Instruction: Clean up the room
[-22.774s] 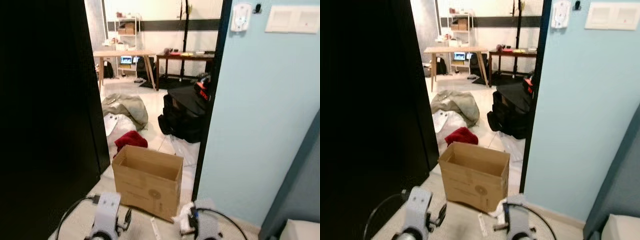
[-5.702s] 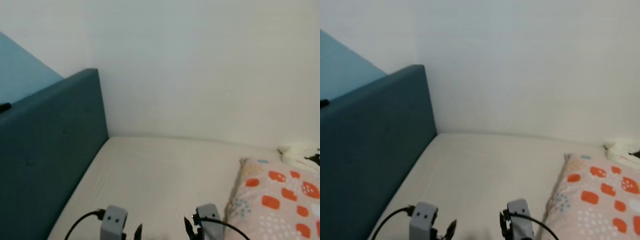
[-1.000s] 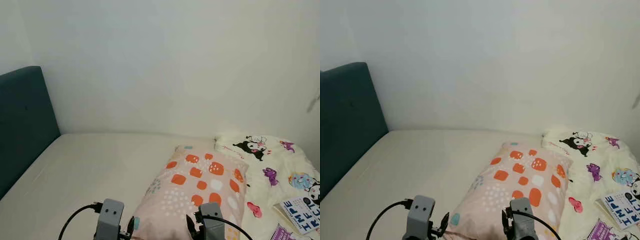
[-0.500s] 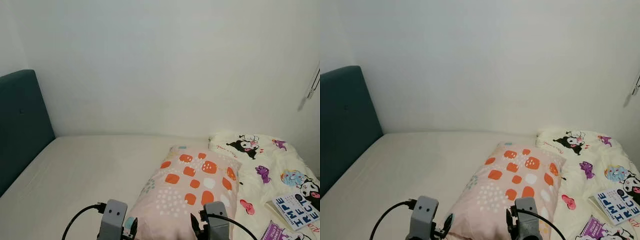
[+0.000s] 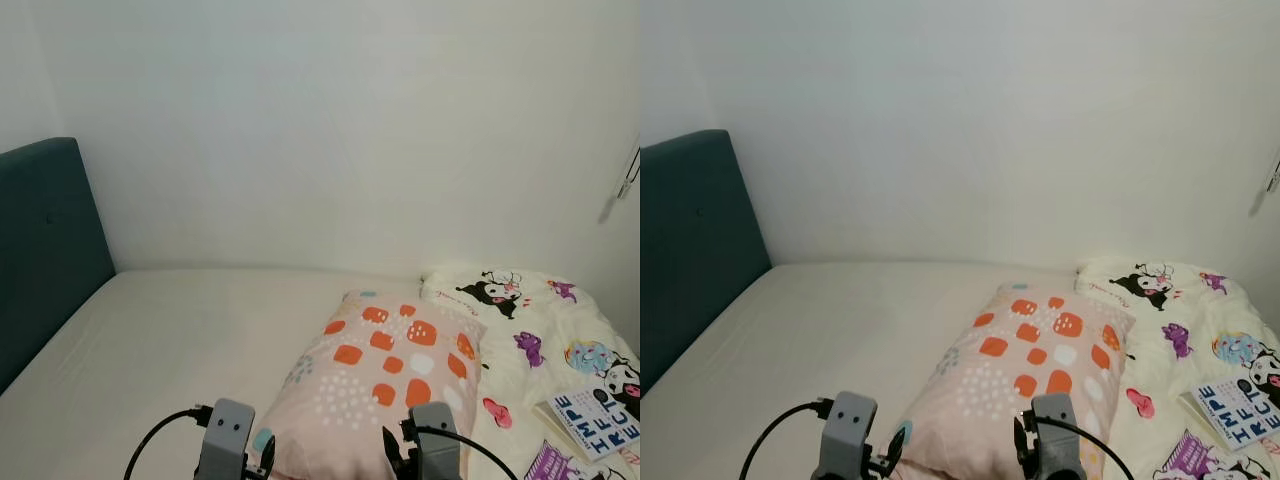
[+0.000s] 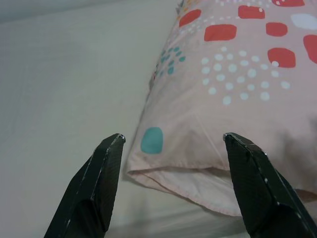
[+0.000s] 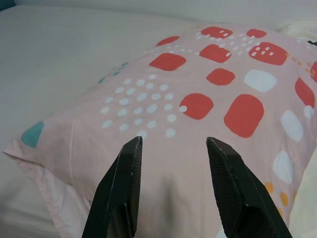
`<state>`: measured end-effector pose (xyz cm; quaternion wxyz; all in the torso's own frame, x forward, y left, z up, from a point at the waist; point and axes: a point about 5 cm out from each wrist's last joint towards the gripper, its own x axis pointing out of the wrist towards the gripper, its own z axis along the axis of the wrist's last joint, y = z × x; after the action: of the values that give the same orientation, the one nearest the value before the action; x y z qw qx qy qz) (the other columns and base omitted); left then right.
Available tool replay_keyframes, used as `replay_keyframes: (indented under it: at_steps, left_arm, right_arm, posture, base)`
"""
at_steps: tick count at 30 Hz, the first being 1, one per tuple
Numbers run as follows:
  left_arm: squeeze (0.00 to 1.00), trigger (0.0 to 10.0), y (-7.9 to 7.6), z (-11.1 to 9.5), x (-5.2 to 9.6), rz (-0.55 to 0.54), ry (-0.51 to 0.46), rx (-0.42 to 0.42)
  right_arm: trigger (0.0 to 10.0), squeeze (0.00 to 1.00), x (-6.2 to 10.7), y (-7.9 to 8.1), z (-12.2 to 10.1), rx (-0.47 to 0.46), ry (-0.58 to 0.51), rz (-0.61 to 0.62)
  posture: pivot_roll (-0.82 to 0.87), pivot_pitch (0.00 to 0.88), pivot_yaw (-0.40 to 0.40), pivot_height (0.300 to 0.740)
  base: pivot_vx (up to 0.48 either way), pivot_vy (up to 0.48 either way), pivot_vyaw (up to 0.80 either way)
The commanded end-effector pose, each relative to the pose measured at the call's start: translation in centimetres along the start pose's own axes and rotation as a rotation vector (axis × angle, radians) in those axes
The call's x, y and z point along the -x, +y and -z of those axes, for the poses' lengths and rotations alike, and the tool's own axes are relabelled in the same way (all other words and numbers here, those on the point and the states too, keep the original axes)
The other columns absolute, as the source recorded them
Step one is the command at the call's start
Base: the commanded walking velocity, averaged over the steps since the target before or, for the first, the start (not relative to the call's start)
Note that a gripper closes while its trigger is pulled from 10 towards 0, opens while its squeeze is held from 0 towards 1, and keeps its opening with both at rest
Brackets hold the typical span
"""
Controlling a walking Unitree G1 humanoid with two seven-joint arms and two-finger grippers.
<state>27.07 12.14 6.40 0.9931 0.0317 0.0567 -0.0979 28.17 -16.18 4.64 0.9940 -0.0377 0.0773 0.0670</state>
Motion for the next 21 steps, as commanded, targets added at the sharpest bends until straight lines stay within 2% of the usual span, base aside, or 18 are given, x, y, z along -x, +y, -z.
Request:
replay_keyframes:
  at_steps: [1, 21]
  left_arm:
    - [0.0, 10.0, -0.09, 0.58, 0.17, 0.004, 0.024, 0.007]
    - [0.0, 10.0, -0.21, 0.49, 0.04, 0.022, 0.028, 0.003]
  right_arm:
    - [10.0, 0.0, 0.08, -0.23, 0.33, -0.008, 0.015, 0.009]
    - [10.0, 0.0, 0.13, -0.29, 0.41, -0.013, 0.015, 0.021]
  posture:
    - [0.0, 0.085, -0.022, 0.645]
    - [0.0, 0.095, -0.015, 0.64]
  base:
    - [0.0, 0.0, 0.0]
    - [0.0, 0.0, 0.0]
